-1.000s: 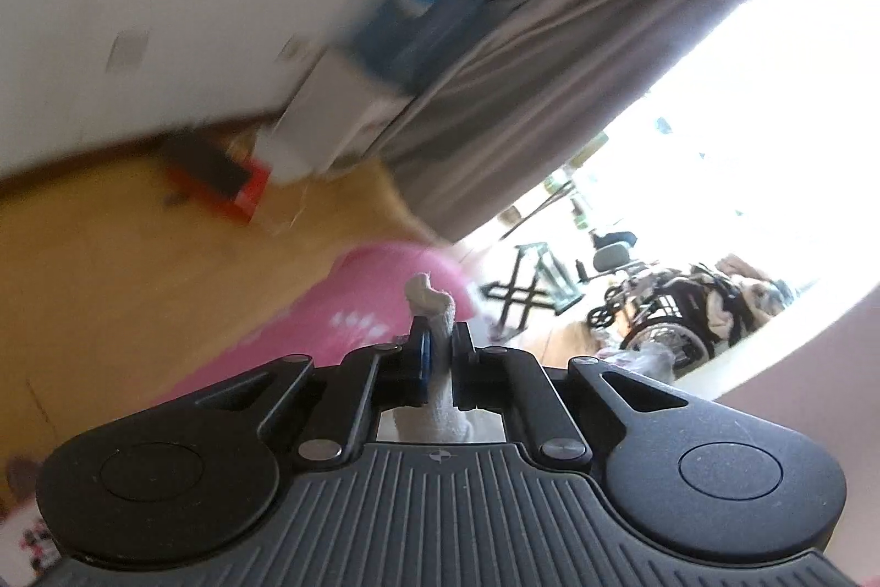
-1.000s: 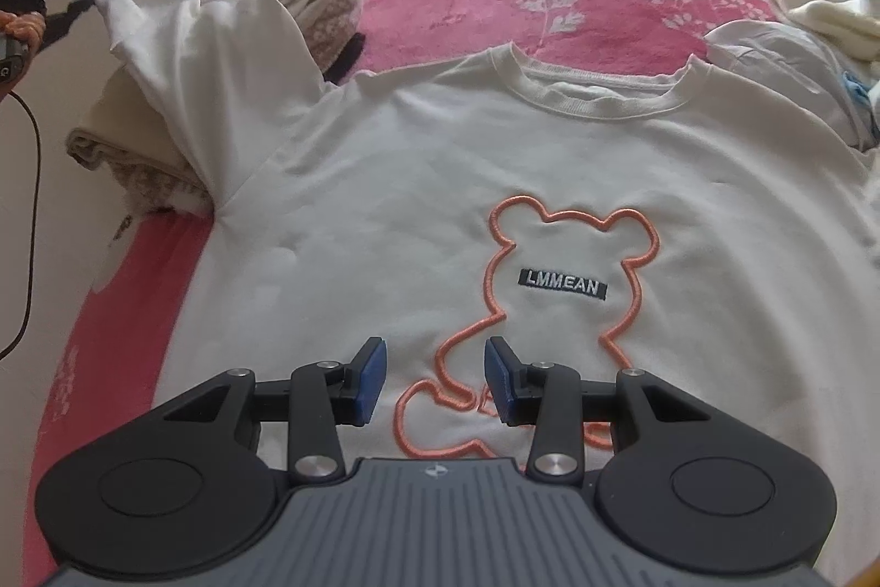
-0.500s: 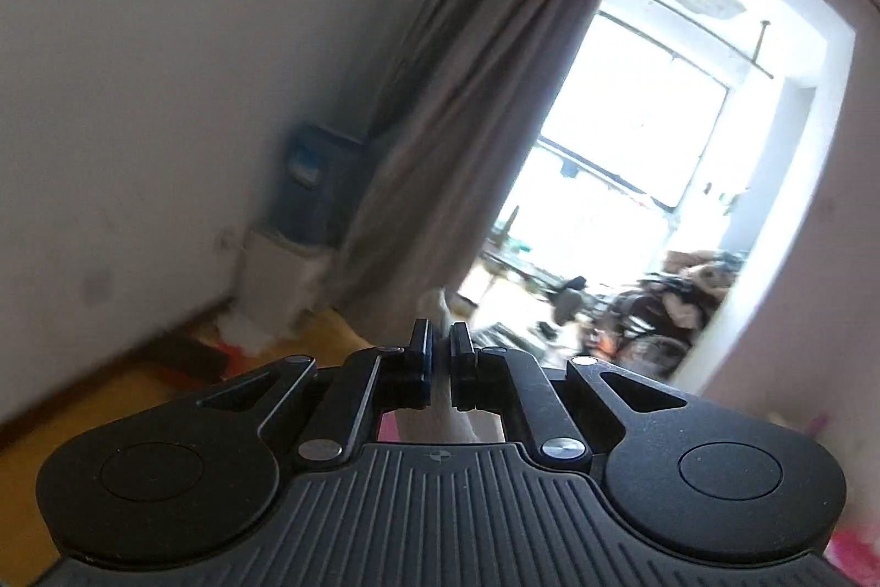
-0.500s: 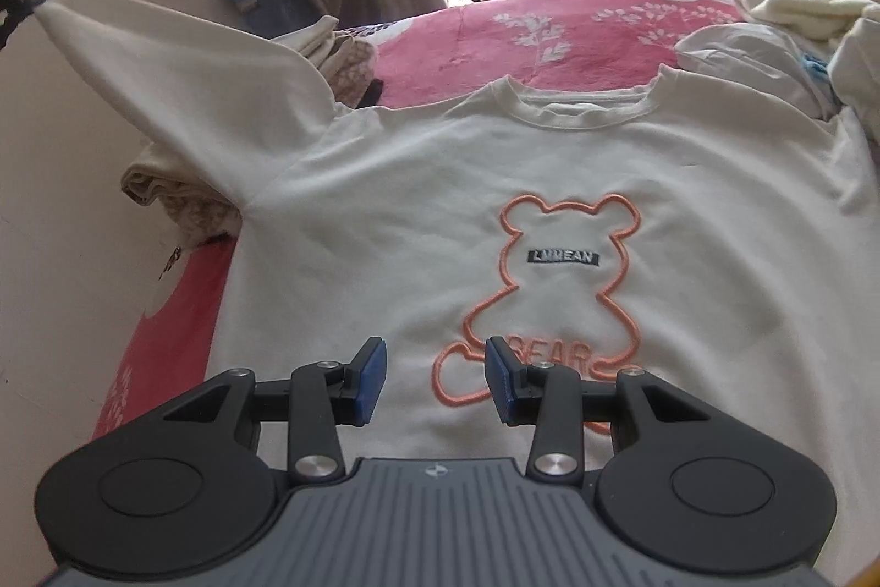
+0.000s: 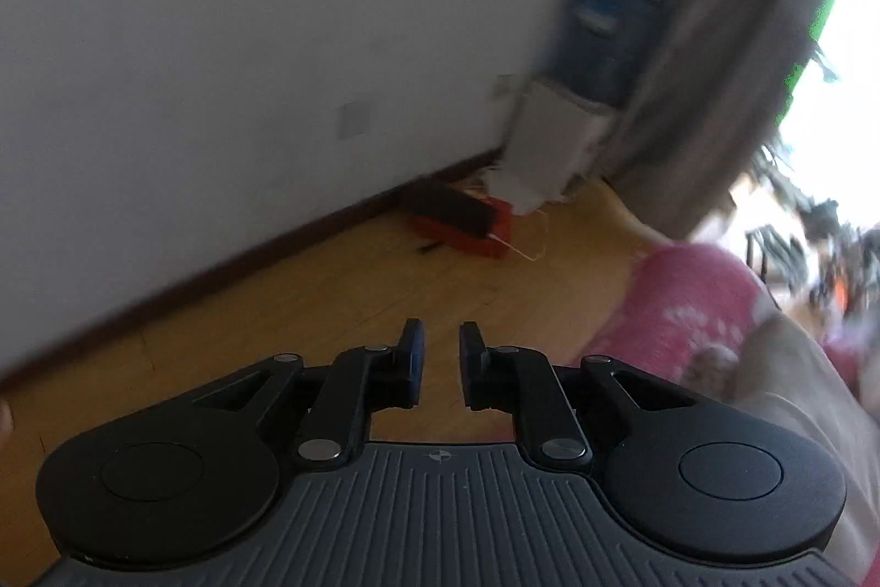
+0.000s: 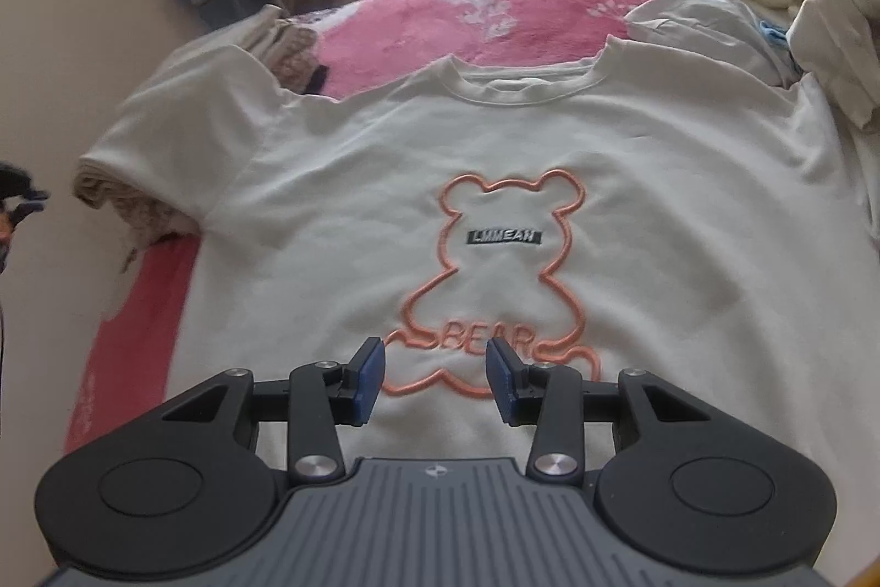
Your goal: Fold clothes
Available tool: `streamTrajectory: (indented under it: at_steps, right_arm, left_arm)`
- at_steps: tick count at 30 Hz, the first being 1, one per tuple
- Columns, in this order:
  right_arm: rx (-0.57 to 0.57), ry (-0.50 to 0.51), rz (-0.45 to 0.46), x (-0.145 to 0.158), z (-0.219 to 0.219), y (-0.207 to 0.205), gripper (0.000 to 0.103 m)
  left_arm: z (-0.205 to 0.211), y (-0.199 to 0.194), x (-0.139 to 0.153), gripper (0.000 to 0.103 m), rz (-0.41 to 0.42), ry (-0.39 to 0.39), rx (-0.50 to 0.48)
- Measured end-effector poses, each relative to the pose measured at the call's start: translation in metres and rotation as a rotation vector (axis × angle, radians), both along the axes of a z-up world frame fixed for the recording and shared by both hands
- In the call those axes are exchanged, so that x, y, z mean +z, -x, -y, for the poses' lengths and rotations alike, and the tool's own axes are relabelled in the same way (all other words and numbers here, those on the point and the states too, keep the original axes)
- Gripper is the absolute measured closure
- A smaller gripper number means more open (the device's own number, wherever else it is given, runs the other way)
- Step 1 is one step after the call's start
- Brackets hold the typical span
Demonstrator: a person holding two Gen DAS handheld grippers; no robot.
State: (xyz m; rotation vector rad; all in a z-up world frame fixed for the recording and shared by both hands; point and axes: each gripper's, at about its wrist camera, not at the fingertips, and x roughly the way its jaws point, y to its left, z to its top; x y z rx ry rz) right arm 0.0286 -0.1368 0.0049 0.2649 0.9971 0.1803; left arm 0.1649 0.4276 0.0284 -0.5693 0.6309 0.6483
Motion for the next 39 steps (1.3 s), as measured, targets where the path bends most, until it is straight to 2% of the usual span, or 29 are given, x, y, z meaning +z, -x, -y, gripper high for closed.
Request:
streamTrajectory:
  at_steps: [2, 4, 6, 10, 14, 17, 20, 22, 24, 26, 30, 33, 35, 38, 39]
  right_arm:
    - [-0.003, 0.032, -0.014, -0.005, -0.004, -0.01, 0.052]
    - [-0.002, 0.079, -0.031, -0.01, -0.009, -0.02, 0.052]
    - [0.009, 0.126, -0.04, -0.013, -0.015, -0.032, 0.052]
    - [0.035, 0.235, -0.049, -0.009, -0.031, -0.067, 0.052]
    - [0.077, 0.311, -0.065, 0.001, -0.053, -0.108, 0.053]
    - [0.085, 0.402, -0.059, 0.011, -0.069, -0.131, 0.053]
    - [0.038, 0.389, -0.03, 0.035, -0.075, -0.147, 0.052]
    - [-0.008, 0.31, -0.038, 0.049, -0.073, -0.153, 0.052]
    - [-0.051, 0.185, -0.058, 0.06, -0.069, -0.156, 0.052]
    - [-0.074, 0.118, -0.076, 0.062, -0.066, -0.155, 0.053]
    - [-0.087, 0.061, 0.015, 0.062, -0.046, -0.135, 0.053]
    - [-0.127, -0.015, 0.088, 0.06, -0.001, -0.102, 0.053]
    - [-0.191, 0.009, 0.146, 0.059, 0.043, -0.074, 0.052]
    - [-0.276, 0.164, 0.21, 0.061, 0.102, -0.053, 0.052]
    - [-0.269, 0.233, 0.215, 0.059, 0.114, -0.055, 0.052]
  left_arm:
    - [0.011, 0.006, 0.002, 0.084, 0.03, 0.043, -0.052]
    - [0.033, 0.01, 0.011, 0.079, 0.061, 0.049, -0.168]
    - [0.068, 0.013, 0.026, 0.072, 0.09, 0.017, -0.32]
    - [0.157, 0.019, 0.056, 0.07, 0.144, -0.064, -0.606]
    - [0.214, 0.035, 0.067, 0.07, 0.192, -0.112, -0.757]
    - [0.238, 0.045, 0.067, 0.069, 0.189, -0.144, -0.814]
    - [0.25, 0.049, 0.061, 0.069, 0.163, -0.164, -0.835]
    - [0.248, 0.043, 0.055, 0.069, 0.136, -0.149, -0.832]
    - [0.247, 0.045, 0.053, 0.069, 0.124, -0.114, -0.807]
    - [0.245, 0.047, 0.049, 0.069, 0.121, -0.078, -0.791]
    - [0.258, 0.049, 0.037, 0.069, 0.141, 0.009, -0.781]
    - [0.285, 0.045, 0.024, 0.069, 0.181, 0.08, -0.836]
    - [0.311, 0.038, 0.015, 0.069, 0.198, 0.098, -0.894]
    - [0.358, 0.025, 0.001, 0.066, 0.21, 0.102, -0.993]
    - [0.374, 0.021, -0.004, 0.065, 0.204, 0.1, -1.024]
